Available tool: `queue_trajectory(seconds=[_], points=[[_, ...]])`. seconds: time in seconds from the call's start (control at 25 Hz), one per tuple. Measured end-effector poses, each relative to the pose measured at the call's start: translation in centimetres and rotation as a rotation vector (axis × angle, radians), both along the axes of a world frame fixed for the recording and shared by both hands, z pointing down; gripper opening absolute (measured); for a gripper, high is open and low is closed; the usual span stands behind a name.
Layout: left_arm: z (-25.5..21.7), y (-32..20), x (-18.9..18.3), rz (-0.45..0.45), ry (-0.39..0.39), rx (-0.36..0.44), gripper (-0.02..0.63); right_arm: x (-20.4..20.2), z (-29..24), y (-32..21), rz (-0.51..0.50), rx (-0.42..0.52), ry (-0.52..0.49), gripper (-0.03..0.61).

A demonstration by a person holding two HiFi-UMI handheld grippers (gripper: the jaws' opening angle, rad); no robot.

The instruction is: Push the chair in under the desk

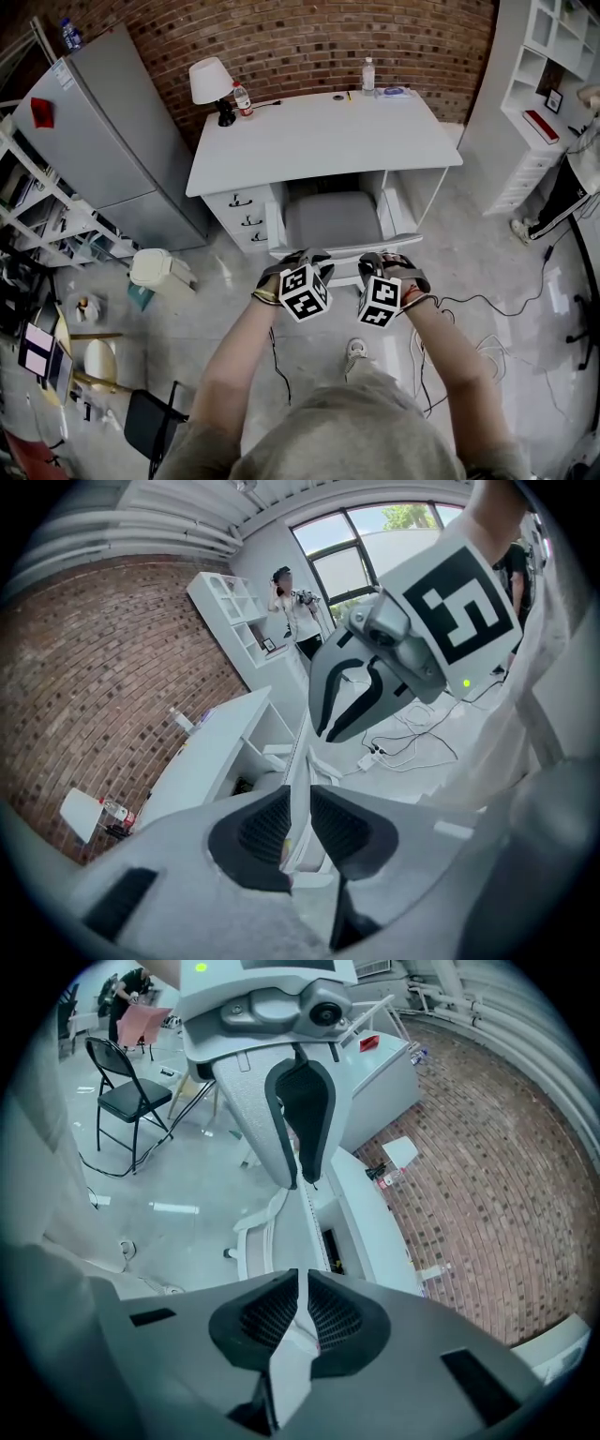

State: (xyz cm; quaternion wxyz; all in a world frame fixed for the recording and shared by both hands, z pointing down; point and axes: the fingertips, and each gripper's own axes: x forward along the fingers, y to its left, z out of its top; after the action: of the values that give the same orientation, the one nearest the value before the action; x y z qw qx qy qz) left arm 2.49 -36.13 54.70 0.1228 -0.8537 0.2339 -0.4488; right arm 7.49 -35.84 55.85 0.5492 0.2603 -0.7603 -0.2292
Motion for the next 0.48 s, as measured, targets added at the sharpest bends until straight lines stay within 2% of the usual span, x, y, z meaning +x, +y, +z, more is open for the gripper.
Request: queue_trajectory(seconds=[0.12, 0.24, 0.48], points=[[-0.5, 0.6, 0.0, -0.020, 0.024, 0.013, 0.033, 0.1, -0.4, 0.6, 0.016, 0.024, -0.009, 0.021], [-0.6, 1.5, -0.1, -0.036, 0.047, 0.013, 0.013, 0.2, -0.7, 1.2, 0.043, 0.041, -0.038, 0.014], [-0.8, 3.2, -0.5, -0.097, 0.119, -0.006, 0.010, 0.0, -1.3, 2.8, 0.088, 0.061, -0.097, 0.008]])
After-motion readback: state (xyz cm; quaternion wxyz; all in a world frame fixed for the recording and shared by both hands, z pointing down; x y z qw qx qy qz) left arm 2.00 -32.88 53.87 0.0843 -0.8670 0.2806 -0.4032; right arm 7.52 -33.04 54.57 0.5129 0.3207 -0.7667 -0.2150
